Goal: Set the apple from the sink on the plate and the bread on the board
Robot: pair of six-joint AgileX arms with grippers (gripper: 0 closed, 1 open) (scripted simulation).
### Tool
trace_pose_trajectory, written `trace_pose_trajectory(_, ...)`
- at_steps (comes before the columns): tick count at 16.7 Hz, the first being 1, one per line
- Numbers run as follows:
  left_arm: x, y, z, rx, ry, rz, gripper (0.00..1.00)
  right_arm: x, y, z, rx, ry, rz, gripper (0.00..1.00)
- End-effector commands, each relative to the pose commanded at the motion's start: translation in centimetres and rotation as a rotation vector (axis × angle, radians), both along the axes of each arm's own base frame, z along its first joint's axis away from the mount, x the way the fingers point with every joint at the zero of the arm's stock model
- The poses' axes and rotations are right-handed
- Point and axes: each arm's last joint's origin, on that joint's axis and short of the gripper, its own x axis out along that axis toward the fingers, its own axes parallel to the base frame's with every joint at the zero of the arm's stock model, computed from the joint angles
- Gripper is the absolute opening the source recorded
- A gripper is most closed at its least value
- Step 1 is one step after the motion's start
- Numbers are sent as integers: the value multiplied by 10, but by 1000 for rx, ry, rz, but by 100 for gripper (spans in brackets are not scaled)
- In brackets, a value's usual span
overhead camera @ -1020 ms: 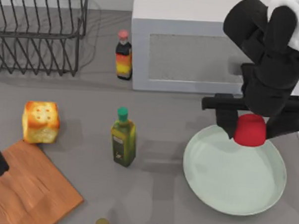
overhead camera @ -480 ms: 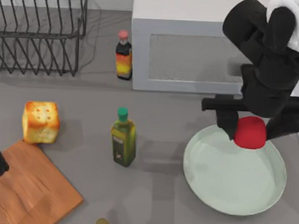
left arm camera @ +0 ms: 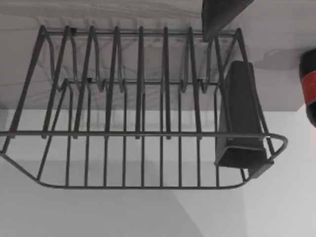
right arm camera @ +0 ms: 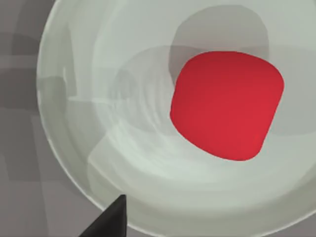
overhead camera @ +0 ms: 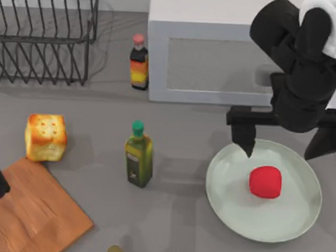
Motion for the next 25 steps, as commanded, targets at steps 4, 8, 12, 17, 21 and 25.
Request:
trace_pose_trajectory(4, 0, 0, 0, 0, 0, 0, 100, 0, 0, 0, 0, 0, 0, 100)
trace_pose_trajectory(8, 0, 0, 0, 0, 0, 0, 100, -2, -6, 3, 12, -22, -1, 100)
trace_pose_trajectory(12, 0, 0, 0, 0, 0, 0, 100, -20, -35, 17, 79, -160, 0, 100)
trace_pose_trajectory(17, 0, 0, 0, 0, 0, 0, 100, -78, -95, 36, 186, -519, 2, 100)
trace_pose_trajectory(21, 0, 0, 0, 0, 0, 0, 100, -137, -136, 25, 212, -903, 4, 100)
trace_pose_trajectory(25, 0, 0, 0, 0, 0, 0, 100, -176, -160, -17, 149, -1255, 6, 100)
